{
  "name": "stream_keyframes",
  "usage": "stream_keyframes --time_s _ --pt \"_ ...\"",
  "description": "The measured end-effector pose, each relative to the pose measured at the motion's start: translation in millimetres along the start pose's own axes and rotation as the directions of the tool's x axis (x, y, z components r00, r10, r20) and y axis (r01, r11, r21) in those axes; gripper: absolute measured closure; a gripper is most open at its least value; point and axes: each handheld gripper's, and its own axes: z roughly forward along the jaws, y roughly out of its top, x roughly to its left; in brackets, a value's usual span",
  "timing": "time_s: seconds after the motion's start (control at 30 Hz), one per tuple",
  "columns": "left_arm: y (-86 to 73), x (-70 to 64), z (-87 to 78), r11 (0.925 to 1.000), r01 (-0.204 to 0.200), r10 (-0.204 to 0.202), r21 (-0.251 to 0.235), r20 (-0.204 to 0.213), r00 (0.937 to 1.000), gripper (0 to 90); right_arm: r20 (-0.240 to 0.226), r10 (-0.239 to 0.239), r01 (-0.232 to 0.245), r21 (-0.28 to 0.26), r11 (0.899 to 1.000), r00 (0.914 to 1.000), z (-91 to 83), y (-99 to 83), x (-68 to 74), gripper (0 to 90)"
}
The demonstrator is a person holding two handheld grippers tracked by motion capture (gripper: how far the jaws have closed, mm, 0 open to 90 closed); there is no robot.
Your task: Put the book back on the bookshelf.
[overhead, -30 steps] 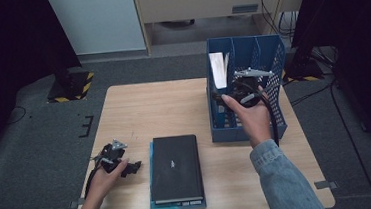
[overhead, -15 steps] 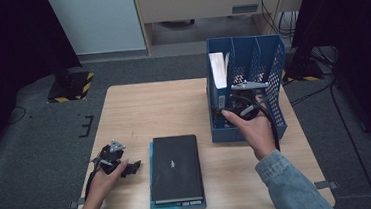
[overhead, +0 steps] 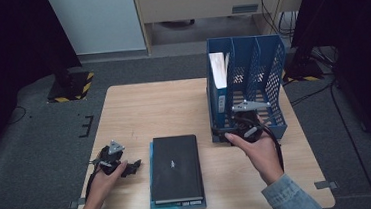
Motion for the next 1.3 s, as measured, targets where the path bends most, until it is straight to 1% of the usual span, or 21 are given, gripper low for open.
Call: stream_keyframes --time_s 0.1,0.23,0.3,0.37,0.4,0.47,0.53,0.6,0.67,0.73,0.77,0.8,0.83,0.97,1.0,1.07,1.1,1.13,1.2,1.23,1.3 --pt "0.0 -0.1 -0.1 1.0000 -0.001 0.001 0.000 0.000 1.0000 0.0 -0.008 -0.003 0.003 0.005 1.000 1.0000 1.9 -10.9 5.7 12.7" --pt "-0.8 -0.7 -1.5 1.0000 0.002 -0.002 0.003 0.001 1.0000 0.0 -0.028 -0.006 0.006 0.018 1.000 0.9996 9.2 -19.4 16.1 13.8" --pt "-0.8 -1.3 -3.7 1.0000 -0.002 0.002 0.008 0.003 1.0000 1.5 -0.040 -0.018 0.019 0.029 0.999 0.9991 14.4 -22.9 21.5 13.8" --pt "0.0 -2.2 -6.4 0.9998 0.009 -0.009 0.015 0.009 0.9999 2.9 -0.048 -0.028 0.030 0.044 0.999 0.9985 19.5 -26.1 25.2 13.7" --pt "0.8 -2.8 -8.3 0.9998 0.012 -0.012 0.014 0.007 0.9999 2.9 -0.049 -0.027 0.030 0.050 0.998 0.9984 21.7 -27.8 26.5 13.7" --pt "2.7 -5.1 -12.8 0.9999 0.009 -0.009 0.013 -0.010 0.9999 2.9 -0.051 -0.025 0.029 0.064 0.998 0.9983 25.3 -31.7 28.6 13.7" --pt "3.8 -8.4 -18.0 0.9999 0.013 -0.013 -0.001 -0.010 0.9999 3.1 -0.056 -0.022 0.026 0.073 0.997 0.9982 27.0 -36.1 31.9 13.7" --pt "3.7 -12.1 -24.0 0.9999 0.007 -0.007 -0.014 0.002 1.0000 3.6 -0.064 -0.025 0.030 0.082 0.996 0.9977 28.1 -41.4 35.6 13.9" --pt "5.3 -16.7 -32.9 0.9990 0.006 -0.006 -0.044 0.007 1.0000 5.2 -0.073 -0.029 0.036 0.095 0.995 0.9969 28.8 -46.6 37.9 15.3" --pt "8.2 -21.9 -42.7 0.9961 0.032 -0.031 -0.082 0.013 0.9994 7.3 -0.078 -0.026 0.034 0.110 0.993 0.9966 28.8 -51.1 40.2 16.3" --pt "9.5 -24.1 -47.1 0.9943 0.043 -0.042 -0.097 0.018 0.9990 7.8 -0.082 -0.026 0.036 0.116 0.993 0.9963 29.1 -52.7 40.6 19.2" --pt "10.7 -26.5 -50.8 0.9928 0.051 -0.049 -0.108 0.025 0.9985 7.8 -0.090 -0.032 0.042 0.118 0.992 0.9954 29.7 -54.0 40.6 23.1" --pt "11.9 -29.0 -53.9 0.9918 0.059 -0.056 -0.113 0.033 0.9979 8.1 -0.097 -0.024 0.037 0.129 0.991 0.9950 30.3 -54.8 41.4 23.3" --pt "18.9 -42.6 -64.2 0.9920 0.027 -0.021 -0.124 0.053 0.9984 8.8 -0.106 -0.029 0.043 0.136 0.990 0.9939 33.8 -55.9 45.1 23.6" --pt "20.9 -46.5 -66.1 0.9914 0.027 -0.020 -0.128 0.059 0.9981 8.9 -0.111 -0.031 0.046 0.137 0.989 0.9933 34.9 -56.2 46.3 23.7" --pt "24.8 -53.8 -69.2 0.9920 0.011 -0.002 -0.126 0.071 0.9975 9.2 -0.115 -0.034 0.050 0.142 0.989 0.9928 37.4 -57.1 49.3 23.9" --pt "26.5 -57.8 -70.0 0.9919 0.009 0.000 -0.127 0.075 0.9972 9.5 -0.121 -0.037 0.055 0.148 0.987 0.9920 38.6 -57.5 50.8 23.9" --pt "28.2 -61.2 -71.1 0.9925 -0.002 0.011 -0.123 0.078 0.9969 10.0 -0.121 -0.039 0.057 0.149 0.987 0.9918 39.9 -58.1 52.4 24.0" --pt "31.2 -69.7 -71.5 0.9923 -0.011 0.023 -0.124 0.095 0.9952 11.6 -0.134 -0.040 0.061 0.157 0.986 0.9902 42.5 -59.0 55.1 24.2" --pt "32.1 -72.9 -70.7 0.9920 -0.005 0.018 -0.126 0.105 0.9943 12.3 -0.140 -0.044 0.066 0.158 0.985 0.9892 44.2 -59.7 56.4 24.2" --pt "35.3 -80.1 -68.1 0.9925 -0.018 0.033 -0.121 0.125 0.9917 12.5 -0.146 -0.046 0.070 0.165 0.984 0.9882 46.7 -60.7 57.9 23.6"
